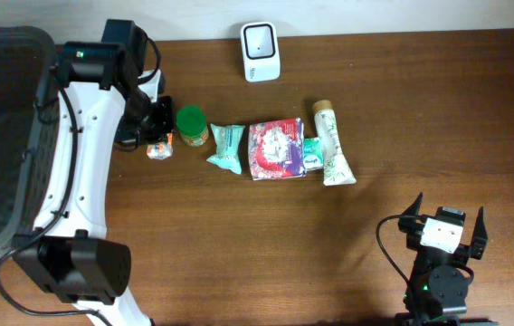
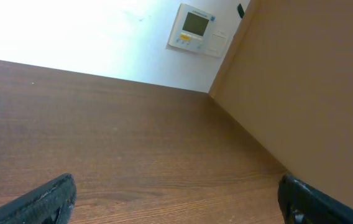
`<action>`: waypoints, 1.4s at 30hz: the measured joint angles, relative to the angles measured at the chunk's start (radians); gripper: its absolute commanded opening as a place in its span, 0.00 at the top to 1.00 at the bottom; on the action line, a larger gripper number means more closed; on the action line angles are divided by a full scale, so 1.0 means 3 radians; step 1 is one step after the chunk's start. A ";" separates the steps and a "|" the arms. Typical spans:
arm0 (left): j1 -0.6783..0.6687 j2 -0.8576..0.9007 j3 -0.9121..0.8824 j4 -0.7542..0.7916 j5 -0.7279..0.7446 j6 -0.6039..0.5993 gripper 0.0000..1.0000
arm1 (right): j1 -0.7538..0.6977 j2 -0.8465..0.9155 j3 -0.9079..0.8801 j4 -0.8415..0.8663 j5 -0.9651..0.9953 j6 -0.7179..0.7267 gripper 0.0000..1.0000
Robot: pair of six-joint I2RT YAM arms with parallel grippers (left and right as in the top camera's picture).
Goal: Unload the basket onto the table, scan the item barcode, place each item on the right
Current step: 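Carry the orange pack out and place it below the green jar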
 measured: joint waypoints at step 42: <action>-0.0003 0.0046 -0.1939 0.2193 0.0637 -0.1053 0.47 | 0.0000 -0.0003 0.0000 0.0001 -0.0001 0.0000 0.01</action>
